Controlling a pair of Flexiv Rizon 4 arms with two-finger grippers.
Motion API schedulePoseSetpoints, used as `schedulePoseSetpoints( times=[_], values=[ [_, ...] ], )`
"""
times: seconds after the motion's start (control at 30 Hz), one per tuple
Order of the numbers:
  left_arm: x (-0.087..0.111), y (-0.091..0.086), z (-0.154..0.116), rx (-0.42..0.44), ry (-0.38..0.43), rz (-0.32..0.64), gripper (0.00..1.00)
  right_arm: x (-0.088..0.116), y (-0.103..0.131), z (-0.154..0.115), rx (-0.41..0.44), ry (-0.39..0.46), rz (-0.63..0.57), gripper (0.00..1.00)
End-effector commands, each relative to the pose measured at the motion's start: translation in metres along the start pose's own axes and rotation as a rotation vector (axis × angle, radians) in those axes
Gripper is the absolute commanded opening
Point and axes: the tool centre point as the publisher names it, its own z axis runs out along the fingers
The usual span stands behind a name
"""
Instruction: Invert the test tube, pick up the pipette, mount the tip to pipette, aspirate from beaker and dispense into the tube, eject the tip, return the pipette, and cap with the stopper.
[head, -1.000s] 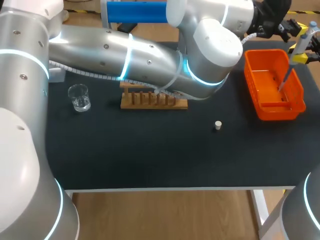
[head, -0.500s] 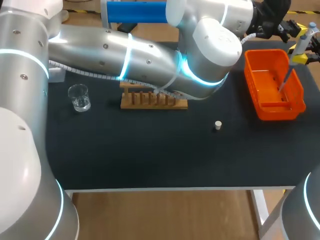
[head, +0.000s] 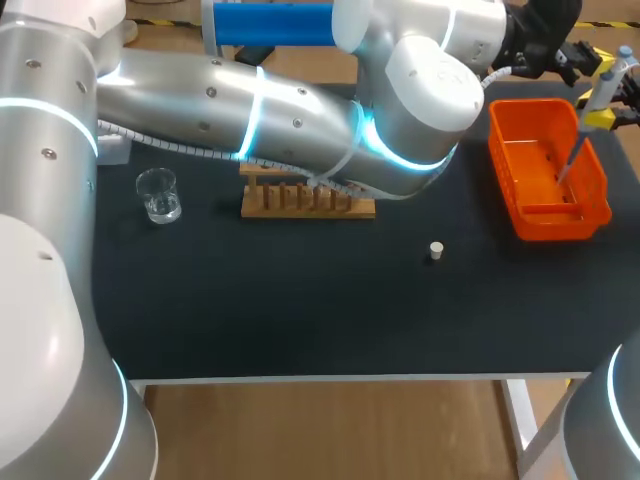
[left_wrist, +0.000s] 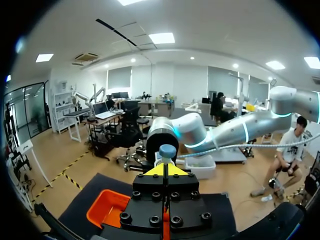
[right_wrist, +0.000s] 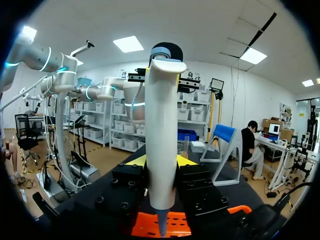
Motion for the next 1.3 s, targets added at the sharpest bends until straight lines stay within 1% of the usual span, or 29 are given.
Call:
schedulePoseSetpoints(
  times=[0.03, 0.53, 0.63, 0.77, 0.8, 0.83, 0.87, 0.9, 0.93, 1.0, 1.03, 1.1, 1.13, 1.2, 1.3],
  values=[
    [-0.003, 0.012, 0.008, 0.24, 0.011, 0.001, 0.0, -0.003, 0.007, -0.001, -0.001, 0.01, -0.001, 0.0],
    [-0.004, 0.017, 0.009, 0.236, 0.011, -0.01, 0.0, -0.003, 0.007, -0.001, -0.001, 0.01, -0.001, 0.0],
    [-0.005, 0.011, 0.003, 0.245, -0.003, -0.003, 0.0, -0.003, 0.007, -0.001, -0.001, 0.01, -0.001, 0.0],
    [-0.008, -0.004, -0.012, 0.251, -0.016, 0.027, 0.0, -0.003, 0.007, -0.001, -0.001, 0.01, -0.001, 0.0],
    [-0.01, -0.009, -0.019, 0.249, -0.017, 0.038, 0.05, -0.003, 0.007, -0.001, -0.001, 0.01, -0.001, 0.0],
    [-0.011, -0.011, -0.022, 0.252, -0.017, 0.044, 0.37, -0.003, 0.007, -0.001, -0.001, 0.01, -0.001, 0.0],
    [-0.012, -0.014, -0.027, 0.264, -0.005, 0.054, 0.81, -0.003, 0.007, -0.001, -0.001, 0.01, -0.001, 0.0],
    [-0.014, -0.016, -0.034, 0.263, 0.004, 0.067, 1.0, -0.003, 0.007, -0.001, -0.001, 0.01, -0.001, 0.0],
    [-0.016, -0.018, -0.04, 0.264, 0.015, 0.081, 1.0, -0.003, 0.007, -0.001, -0.001, 0.01, -0.001, 0.0],
    [-0.019, -0.023, -0.05, 0.293, 0.071, 0.105, 1.0, -0.003, 0.007, -0.001, -0.001, 0.01, -0.001, 0.0],
    [-0.02, -0.025, -0.056, 0.283, 0.088, 0.116, 1.0, -0.003, 0.007, -0.001, -0.001, 0.01, -0.001, 0.0],
    [-0.023, -0.027, -0.066, 0.317, 0.166, 0.123, 1.0, -0.003, 0.007, -0.001, -0.001, 0.01, -0.001, 0.0],
    [-0.024, -0.029, -0.071, 0.297, 0.186, 0.127, 1.0, -0.003, 0.007, -0.001, -0.001, 0.01, -0.001, 0.0],
    [-0.026, -0.031, -0.081, 0.305, 0.246, 0.137, 1.0, -0.003, 0.007, -0.001, -0.001, 0.01, -0.001, 0.0],
    [-0.027, -0.034, -0.096, 0.276, 0.272, 0.139, 1.0, -0.003, 0.007, -0.001, -0.001, 0.01, -0.001, 0.0]
  ],
)
